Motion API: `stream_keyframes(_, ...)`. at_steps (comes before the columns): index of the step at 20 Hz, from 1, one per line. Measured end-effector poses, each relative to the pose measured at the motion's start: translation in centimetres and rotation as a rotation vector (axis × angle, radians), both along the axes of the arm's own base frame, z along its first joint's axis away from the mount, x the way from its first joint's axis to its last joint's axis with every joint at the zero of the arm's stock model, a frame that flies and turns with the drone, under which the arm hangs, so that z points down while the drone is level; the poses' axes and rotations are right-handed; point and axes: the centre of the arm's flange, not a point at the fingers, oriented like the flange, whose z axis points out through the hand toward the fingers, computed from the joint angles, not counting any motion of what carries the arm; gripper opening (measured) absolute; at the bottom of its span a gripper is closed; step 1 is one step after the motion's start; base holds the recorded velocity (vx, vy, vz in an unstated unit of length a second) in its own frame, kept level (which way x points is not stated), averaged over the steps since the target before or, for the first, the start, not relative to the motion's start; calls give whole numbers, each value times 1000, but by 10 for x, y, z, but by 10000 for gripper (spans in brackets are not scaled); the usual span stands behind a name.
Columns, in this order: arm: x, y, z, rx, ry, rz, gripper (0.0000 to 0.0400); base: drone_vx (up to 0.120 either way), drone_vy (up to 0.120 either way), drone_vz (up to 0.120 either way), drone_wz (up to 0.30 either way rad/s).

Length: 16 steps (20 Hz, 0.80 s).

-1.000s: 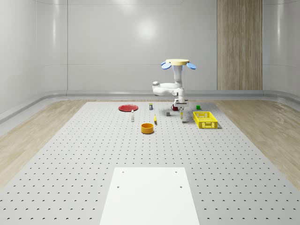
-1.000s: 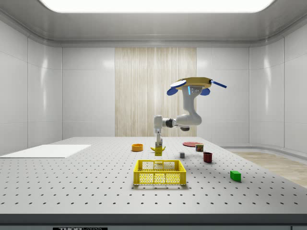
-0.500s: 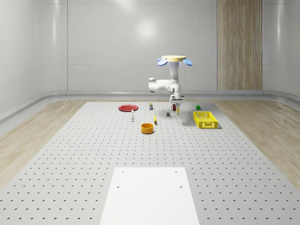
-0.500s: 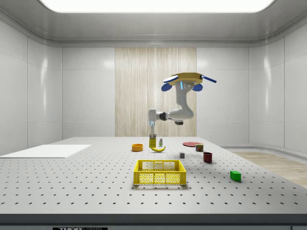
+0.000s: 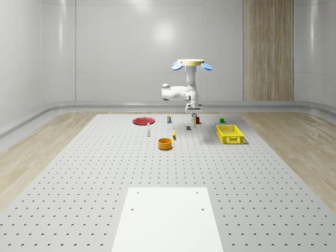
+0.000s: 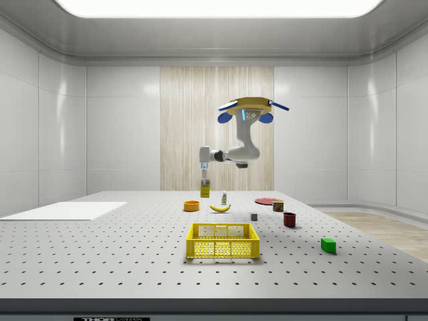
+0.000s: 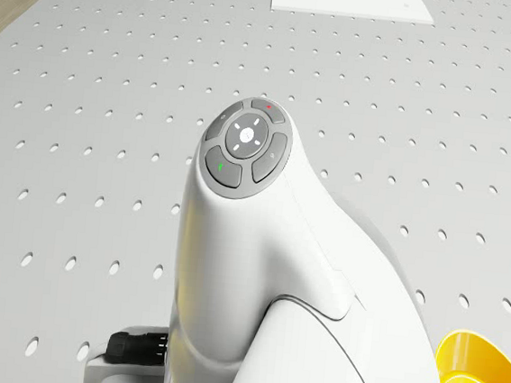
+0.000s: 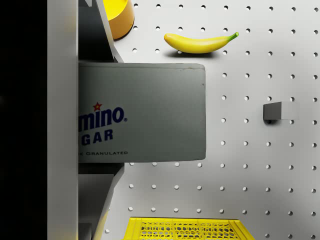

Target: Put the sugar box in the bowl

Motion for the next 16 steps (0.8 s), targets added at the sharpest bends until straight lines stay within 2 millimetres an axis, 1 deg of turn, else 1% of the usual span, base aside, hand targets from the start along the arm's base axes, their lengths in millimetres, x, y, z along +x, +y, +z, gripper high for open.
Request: stream_keyframes(16, 0, 0, 0, 0, 0, 1, 163, 120, -120, 0, 0)
